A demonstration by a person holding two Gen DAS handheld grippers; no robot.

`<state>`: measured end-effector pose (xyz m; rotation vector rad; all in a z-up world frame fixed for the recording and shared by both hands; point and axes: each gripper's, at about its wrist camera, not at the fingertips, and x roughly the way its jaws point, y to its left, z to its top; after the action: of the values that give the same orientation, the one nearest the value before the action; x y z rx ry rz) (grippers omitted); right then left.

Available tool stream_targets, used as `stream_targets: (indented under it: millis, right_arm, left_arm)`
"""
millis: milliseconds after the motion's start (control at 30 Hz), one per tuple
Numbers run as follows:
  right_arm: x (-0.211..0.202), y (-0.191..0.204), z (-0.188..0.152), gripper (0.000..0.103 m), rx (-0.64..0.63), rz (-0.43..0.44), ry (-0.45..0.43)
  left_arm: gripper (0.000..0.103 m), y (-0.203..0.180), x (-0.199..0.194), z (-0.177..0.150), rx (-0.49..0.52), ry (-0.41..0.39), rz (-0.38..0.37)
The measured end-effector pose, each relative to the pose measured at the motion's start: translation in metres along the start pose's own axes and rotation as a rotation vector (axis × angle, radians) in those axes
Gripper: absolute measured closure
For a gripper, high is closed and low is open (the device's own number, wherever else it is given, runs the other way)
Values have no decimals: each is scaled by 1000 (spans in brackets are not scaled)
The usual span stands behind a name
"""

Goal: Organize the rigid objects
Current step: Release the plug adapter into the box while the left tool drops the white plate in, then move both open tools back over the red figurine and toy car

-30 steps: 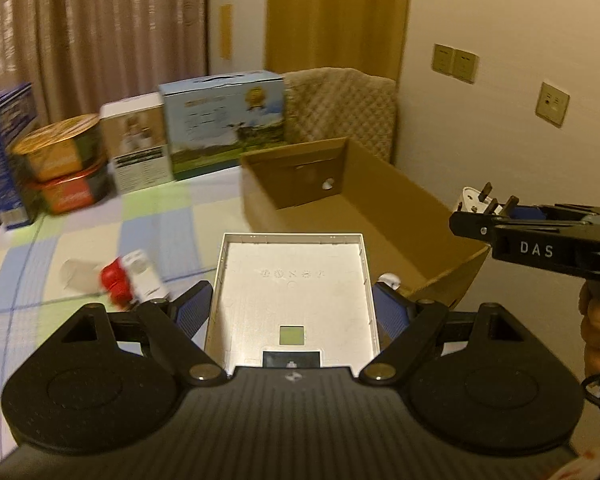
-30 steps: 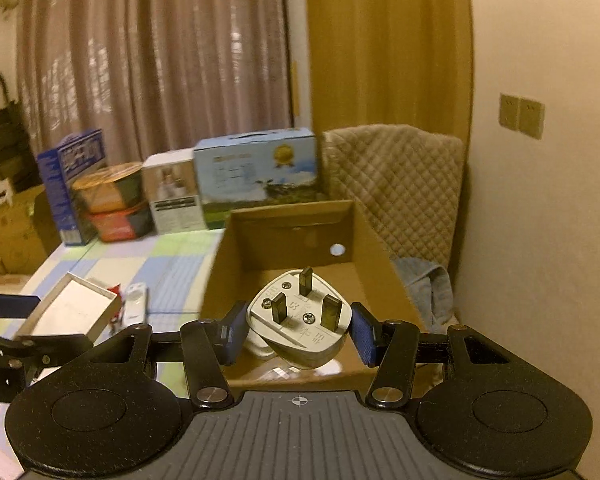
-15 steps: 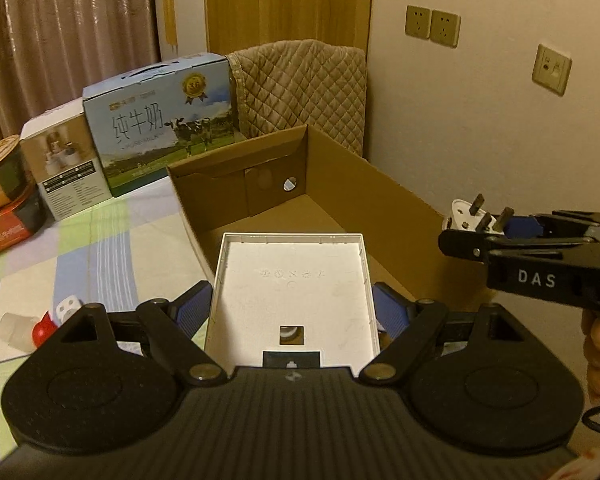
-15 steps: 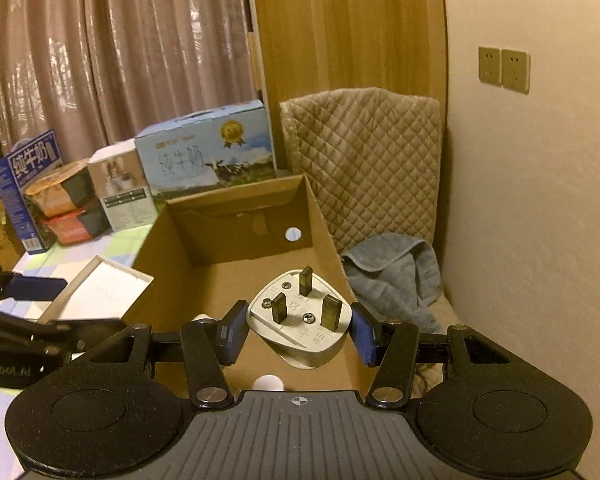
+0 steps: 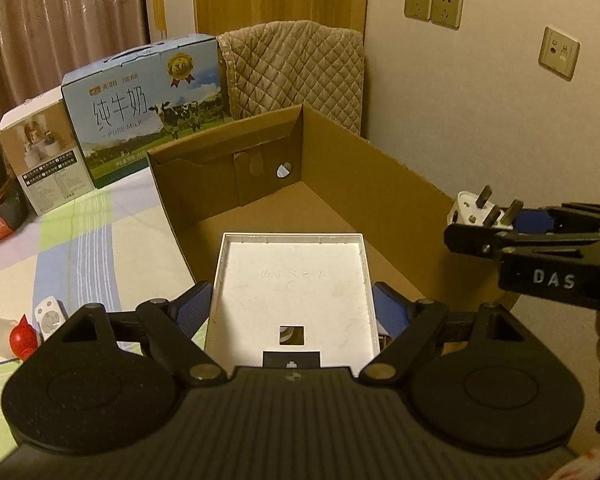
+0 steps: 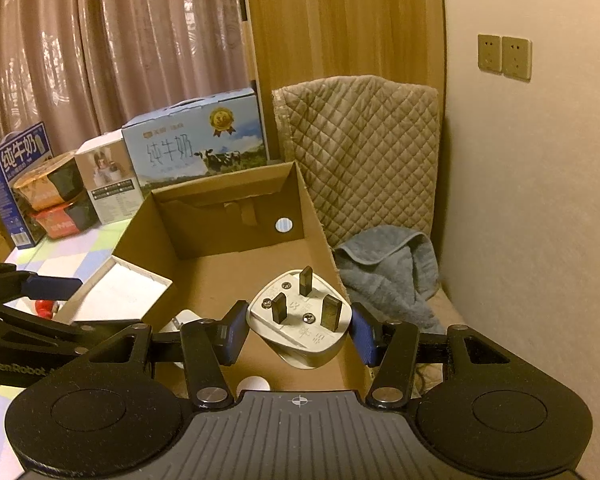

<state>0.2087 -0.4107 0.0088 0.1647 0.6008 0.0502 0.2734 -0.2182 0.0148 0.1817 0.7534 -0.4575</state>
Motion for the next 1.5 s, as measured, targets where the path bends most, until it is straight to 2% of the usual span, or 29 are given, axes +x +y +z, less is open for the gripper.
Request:
stream_targets:
  millis: [200, 300, 700, 1200, 1267, 1300, 1500]
  right_arm:
    - [1, 1, -1, 52, -1, -6, 5]
    - [1, 1, -1, 52, -1, -6, 5]
    - [-2, 6, 0, 52, -19, -3, 7]
    - [9, 13, -6, 52, -64, -25, 33]
    - [9, 15, -4, 44, -67, -21, 18]
    - [6, 15, -3, 35, -63, -23, 6]
    - [-15, 18, 10, 31, -43, -13, -57]
  left_arm:
    - [20, -2, 2, 1, 4, 1, 1]
    - [19, 1, -4, 1, -9, -28, 24]
    - [19, 27, -35, -4, -61, -62, 50]
    - [19, 41, -51, -16, -77, -59, 64]
    - [19, 41, -53, -16, -76, -62, 62]
    - [19, 42, -56, -16, -75, -64, 64]
    - [19, 51, -76, -20, -85, -86, 88]
